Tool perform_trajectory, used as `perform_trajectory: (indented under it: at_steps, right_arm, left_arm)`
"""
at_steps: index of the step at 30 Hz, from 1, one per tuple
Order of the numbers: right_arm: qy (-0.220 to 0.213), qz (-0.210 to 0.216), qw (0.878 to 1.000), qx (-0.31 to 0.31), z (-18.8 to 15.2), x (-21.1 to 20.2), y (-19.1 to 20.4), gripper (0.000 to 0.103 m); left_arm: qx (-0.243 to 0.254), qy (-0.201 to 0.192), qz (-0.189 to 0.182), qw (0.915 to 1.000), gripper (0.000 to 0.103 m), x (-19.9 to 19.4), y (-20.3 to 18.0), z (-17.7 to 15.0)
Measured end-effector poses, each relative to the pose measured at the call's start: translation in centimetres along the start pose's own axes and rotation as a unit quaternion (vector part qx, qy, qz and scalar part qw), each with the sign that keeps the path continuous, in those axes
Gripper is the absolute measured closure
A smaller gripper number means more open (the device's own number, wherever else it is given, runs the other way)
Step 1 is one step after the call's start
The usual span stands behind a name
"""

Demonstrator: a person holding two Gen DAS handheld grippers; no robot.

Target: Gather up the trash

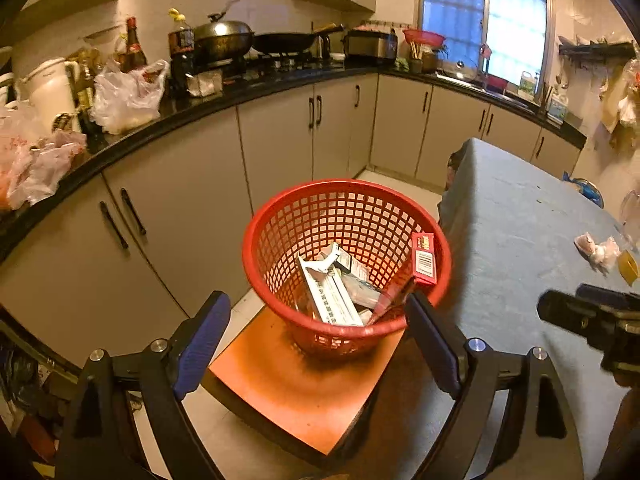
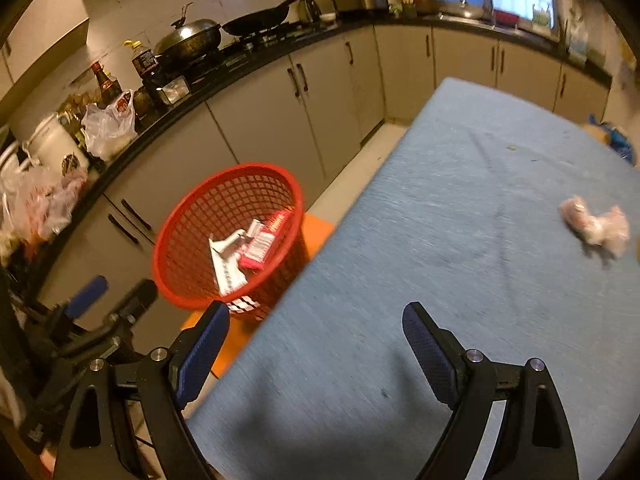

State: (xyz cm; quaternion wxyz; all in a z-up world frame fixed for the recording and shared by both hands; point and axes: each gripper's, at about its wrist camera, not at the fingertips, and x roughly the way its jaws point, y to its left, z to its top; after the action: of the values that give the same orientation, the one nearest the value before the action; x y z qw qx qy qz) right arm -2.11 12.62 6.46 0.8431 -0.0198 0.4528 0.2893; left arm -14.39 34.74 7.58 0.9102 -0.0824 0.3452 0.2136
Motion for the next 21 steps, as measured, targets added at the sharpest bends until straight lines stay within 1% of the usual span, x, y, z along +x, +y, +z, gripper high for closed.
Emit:
perform_trajectory:
  at_steps: [2,4,7,9,11,14,18,21]
  right_arm:
    - [-0.010,-0.009,1.000,-0.009,-1.3,-1.1,-0.3,0.011]
    - [-0.020,-0.019,1.000,-0.012,-2.5,-2.0,-0.5,0.011]
    - [-0.033,-0.031,0.999,-0.019,-4.3,-3.2,-0.7,0.011]
    - [-0.043,-0.044,0.998,-0.025,-5.4,-3.9,-0.7,0.011]
    - [-0.052,-0.052,0.997,-0.027,-6.5,-4.6,-0.8,0.011]
    - [-0.066,-0.062,0.995,-0.029,-7.9,-5.9,-0.9,0.011]
    - [-0.094,-0.088,0.991,-0.028,-9.8,-7.8,-0.9,0.009]
    - [-0.112,-0.099,0.988,-0.024,-11.5,-9.0,-0.9,0.002]
  left_arm:
    - [0.002,-0.007,0.014,0.9999,0.006,-0.8,-0.3,-0.8]
    - [0.012,-0.022,0.047,0.9986,0.006,-1.8,-0.8,-1.9]
    - [0.046,-0.037,0.082,0.9949,0.005,-3.1,-1.9,-3.4]
    - [0.069,-0.035,0.093,0.9926,0.005,-3.8,-2.4,-4.4]
    - [0.087,-0.040,0.112,0.9891,0.005,-4.5,-2.9,-5.4]
    - [0.096,-0.050,0.113,0.9877,0.005,-5.5,-3.1,-6.6]
    - [0.084,-0.048,0.102,0.9900,0.005,-6.5,-2.6,-7.9]
    - [0.068,-0.065,0.104,0.9901,0.005,-8.0,-2.3,-8.8]
